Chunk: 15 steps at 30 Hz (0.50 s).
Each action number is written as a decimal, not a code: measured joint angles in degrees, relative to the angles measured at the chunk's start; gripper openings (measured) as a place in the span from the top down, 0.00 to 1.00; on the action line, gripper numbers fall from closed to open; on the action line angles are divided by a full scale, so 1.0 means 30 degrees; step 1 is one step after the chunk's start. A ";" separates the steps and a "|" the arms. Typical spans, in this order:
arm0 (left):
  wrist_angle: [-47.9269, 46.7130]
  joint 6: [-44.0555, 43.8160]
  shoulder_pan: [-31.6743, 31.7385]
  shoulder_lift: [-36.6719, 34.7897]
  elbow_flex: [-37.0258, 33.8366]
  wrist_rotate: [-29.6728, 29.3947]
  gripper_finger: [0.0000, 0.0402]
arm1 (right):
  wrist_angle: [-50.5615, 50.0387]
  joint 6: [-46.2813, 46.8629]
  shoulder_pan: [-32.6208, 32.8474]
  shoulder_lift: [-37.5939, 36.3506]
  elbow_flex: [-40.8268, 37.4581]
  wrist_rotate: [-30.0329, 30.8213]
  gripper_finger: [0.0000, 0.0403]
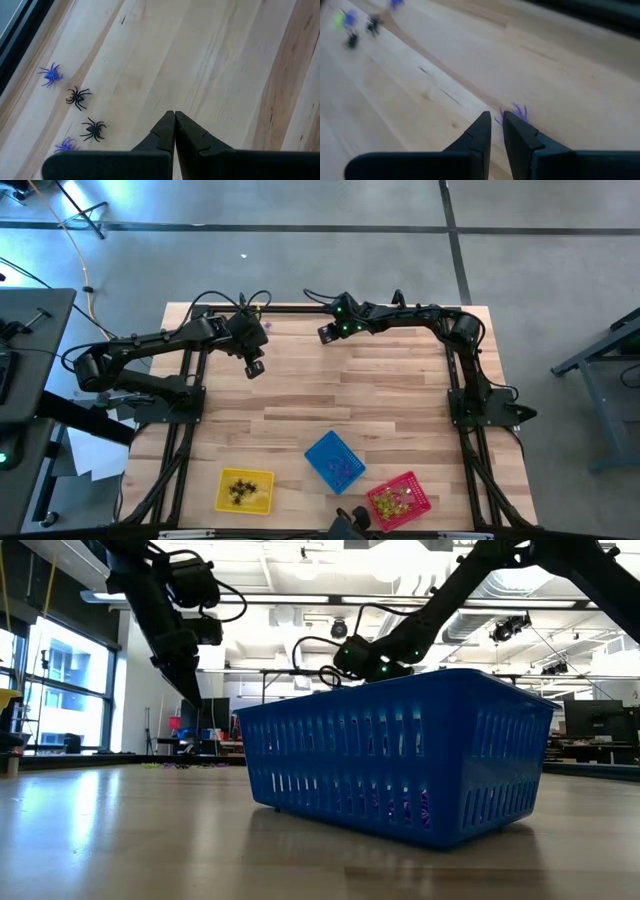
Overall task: Sort Halloween decoration
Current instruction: Put the violet spider toy into the blue bin
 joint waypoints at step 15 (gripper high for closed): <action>0.0000 -0.0022 -0.0007 0.0000 0.0007 0.0000 1.00 | 0.0612 -0.1051 -0.0280 0.0000 0.0001 -0.0710 0.88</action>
